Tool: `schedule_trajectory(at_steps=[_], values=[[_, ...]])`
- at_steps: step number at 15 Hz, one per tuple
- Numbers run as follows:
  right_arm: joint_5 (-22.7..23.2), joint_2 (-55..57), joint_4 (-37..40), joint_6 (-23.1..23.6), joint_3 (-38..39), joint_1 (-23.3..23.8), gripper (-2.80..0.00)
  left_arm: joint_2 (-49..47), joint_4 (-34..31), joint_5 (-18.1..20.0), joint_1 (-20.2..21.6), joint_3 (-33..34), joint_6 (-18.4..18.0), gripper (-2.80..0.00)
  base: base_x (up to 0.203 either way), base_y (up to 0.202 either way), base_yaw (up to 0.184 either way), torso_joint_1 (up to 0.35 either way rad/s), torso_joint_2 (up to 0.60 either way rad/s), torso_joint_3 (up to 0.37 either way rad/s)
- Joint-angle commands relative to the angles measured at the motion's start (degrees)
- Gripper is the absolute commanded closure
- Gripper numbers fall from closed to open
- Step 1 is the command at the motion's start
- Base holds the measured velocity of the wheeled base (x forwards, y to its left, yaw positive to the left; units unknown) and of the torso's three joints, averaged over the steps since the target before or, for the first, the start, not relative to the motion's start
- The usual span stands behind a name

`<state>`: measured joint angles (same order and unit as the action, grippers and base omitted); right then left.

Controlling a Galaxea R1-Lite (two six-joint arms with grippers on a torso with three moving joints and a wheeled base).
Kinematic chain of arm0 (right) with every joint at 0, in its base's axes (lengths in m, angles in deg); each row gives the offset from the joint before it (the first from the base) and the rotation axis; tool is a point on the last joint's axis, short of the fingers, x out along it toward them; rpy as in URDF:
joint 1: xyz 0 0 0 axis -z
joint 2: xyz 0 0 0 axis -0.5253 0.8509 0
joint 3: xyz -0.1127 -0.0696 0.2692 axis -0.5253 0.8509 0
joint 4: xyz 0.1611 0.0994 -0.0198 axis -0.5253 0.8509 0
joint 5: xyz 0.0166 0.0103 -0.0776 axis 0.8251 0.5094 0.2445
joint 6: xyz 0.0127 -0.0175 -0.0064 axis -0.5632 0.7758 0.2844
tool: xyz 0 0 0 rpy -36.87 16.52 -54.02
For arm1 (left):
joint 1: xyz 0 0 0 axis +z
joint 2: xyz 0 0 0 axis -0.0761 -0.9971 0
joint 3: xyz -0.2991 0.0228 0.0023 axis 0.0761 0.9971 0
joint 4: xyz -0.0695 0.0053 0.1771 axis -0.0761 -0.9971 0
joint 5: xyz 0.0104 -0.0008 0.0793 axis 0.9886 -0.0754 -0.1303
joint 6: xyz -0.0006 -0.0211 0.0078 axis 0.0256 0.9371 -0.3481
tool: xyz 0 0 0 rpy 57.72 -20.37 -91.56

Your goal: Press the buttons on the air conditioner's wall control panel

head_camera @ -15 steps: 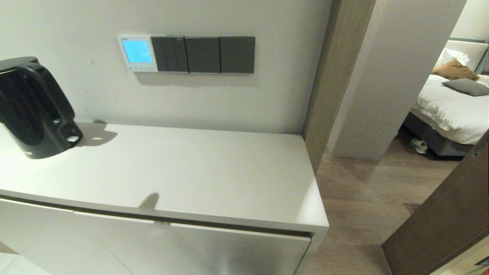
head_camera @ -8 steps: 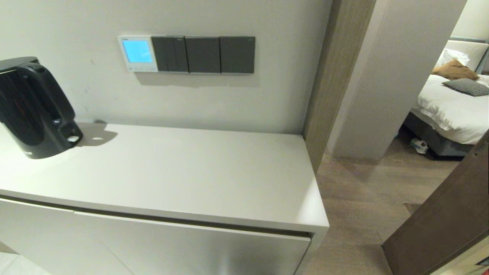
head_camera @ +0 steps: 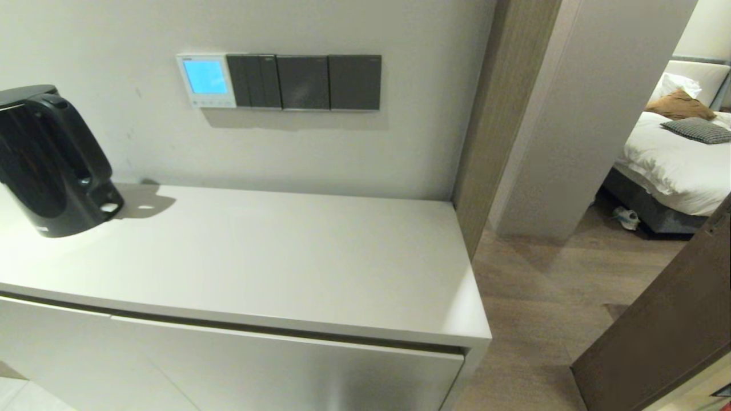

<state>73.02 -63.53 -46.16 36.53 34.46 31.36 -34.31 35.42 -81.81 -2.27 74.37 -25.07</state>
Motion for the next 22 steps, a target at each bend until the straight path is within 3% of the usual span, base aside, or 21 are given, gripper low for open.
schedule_trajectory(at_steps=[1,6,12,15,16,18,19,22], values=[[0.0,0.1,0.0,0.0,0.1,0.0,0.0,2.1,-0.2,-3.2,0.0,2.5,0.0,0.0,0.0,0.0,0.0,0.0,0.0,0.0],[0.0,0.1,0.0,0.0,0.1,0.0,0.0,6.4,-3.4,-14.4,0.1,4.9,-1.5,0.0,0.0,0.0,0.0,0.0,0.0,0.0],[0.0,0.1,0.0,0.0,0.1,0.0,0.0,10.4,-6.1,-14.5,0.3,10.9,-2.0,0.0,0.0,0.0,0.0,0.0,0.0,0.0],[0.0,0.1,0.0,0.0,0.1,0.0,0.0,13.3,-7.5,-14.4,5.4,13.3,-4.0,0.0,0.0,0.0,0.0,0.0,0.0,0.0],[0.0,0.1,0.0,0.0,0.1,0.0,0.0,15.0,-8.8,-13.9,7.4,13.7,-4.5,0.0,0.0,0.0,0.0,0.0,0.0,0.0],[0.0,0.1,0.0,0.0,0.1,0.0,0.0,17.9,-13.4,-8.0,10.0,13.9,-4.7,0.0,0.0,0.0,0.0,0.0,0.0,0.0],[0.0,0.1,0.0,0.0,0.1,0.0,0.0,18.2,-15.1,-4.9,10.6,14.0,-4.5,0.0,0.0,0.0,0.0,0.0,0.0,0.0],[0.0,0.0,0.0,0.0,0.1,0.0,0.0,18.4,-19.0,-0.9,10.8,14.0,-3.2,0.0,0.0,0.0,0.0,0.0,0.0,0.0]])
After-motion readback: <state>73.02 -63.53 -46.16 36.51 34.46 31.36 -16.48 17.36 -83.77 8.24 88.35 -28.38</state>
